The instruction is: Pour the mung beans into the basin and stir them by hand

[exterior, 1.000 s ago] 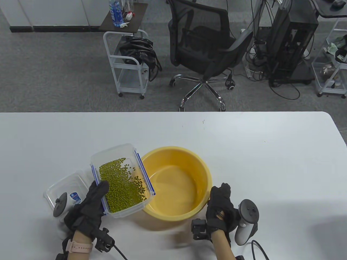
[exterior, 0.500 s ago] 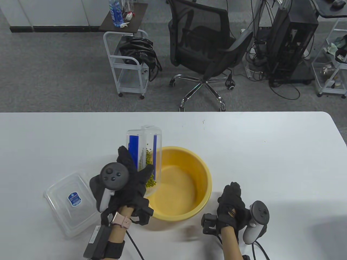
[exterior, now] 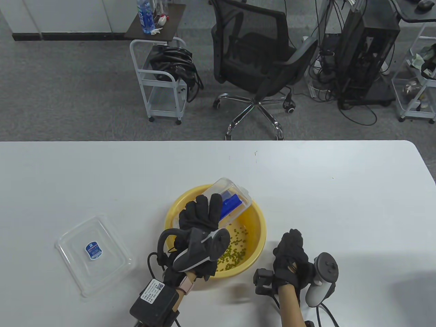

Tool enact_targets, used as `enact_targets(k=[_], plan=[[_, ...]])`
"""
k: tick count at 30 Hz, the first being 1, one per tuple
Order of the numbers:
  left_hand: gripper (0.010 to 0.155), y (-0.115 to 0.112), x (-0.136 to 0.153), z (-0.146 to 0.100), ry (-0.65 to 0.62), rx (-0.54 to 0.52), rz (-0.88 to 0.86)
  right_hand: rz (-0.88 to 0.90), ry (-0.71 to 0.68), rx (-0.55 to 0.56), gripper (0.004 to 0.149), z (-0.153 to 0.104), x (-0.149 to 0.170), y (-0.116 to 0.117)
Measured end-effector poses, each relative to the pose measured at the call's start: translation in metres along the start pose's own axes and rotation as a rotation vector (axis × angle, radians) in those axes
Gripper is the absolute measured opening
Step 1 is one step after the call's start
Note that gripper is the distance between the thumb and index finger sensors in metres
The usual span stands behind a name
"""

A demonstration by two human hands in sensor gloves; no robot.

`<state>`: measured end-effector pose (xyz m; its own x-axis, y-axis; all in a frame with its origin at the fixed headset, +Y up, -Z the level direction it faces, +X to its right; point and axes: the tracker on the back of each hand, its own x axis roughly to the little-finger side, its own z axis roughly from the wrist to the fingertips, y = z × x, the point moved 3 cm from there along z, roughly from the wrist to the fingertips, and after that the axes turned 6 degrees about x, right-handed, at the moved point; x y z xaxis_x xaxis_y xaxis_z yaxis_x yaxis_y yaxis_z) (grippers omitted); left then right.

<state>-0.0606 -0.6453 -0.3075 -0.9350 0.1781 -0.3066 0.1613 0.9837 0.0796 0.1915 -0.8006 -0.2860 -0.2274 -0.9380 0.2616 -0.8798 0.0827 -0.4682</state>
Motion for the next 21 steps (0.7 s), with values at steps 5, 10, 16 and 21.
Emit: enact_targets(k=[5, 10, 16, 21], plan=[[0.101, 0.007, 0.006, -0.002, 0.000, -0.025, -0.007, 0.014, 0.006, -0.008, 0.059, 0.000, 0.000, 0.000], [0.097, 0.024, 0.057, 0.002, 0.070, -0.083, -0.422, 0.035, 0.023, -0.020, 0.059, 0.000, 0.001, -0.001], [0.095, 0.013, 0.149, 0.007, 0.268, -0.102, -1.158, 0.024, 0.042, -0.024, 0.059, 0.001, 0.006, -0.003], [0.093, -0.043, 0.214, 0.004, 0.441, -0.107, -1.733, 0.010, 0.055, -0.040, 0.059, 0.000, 0.008, -0.001]])
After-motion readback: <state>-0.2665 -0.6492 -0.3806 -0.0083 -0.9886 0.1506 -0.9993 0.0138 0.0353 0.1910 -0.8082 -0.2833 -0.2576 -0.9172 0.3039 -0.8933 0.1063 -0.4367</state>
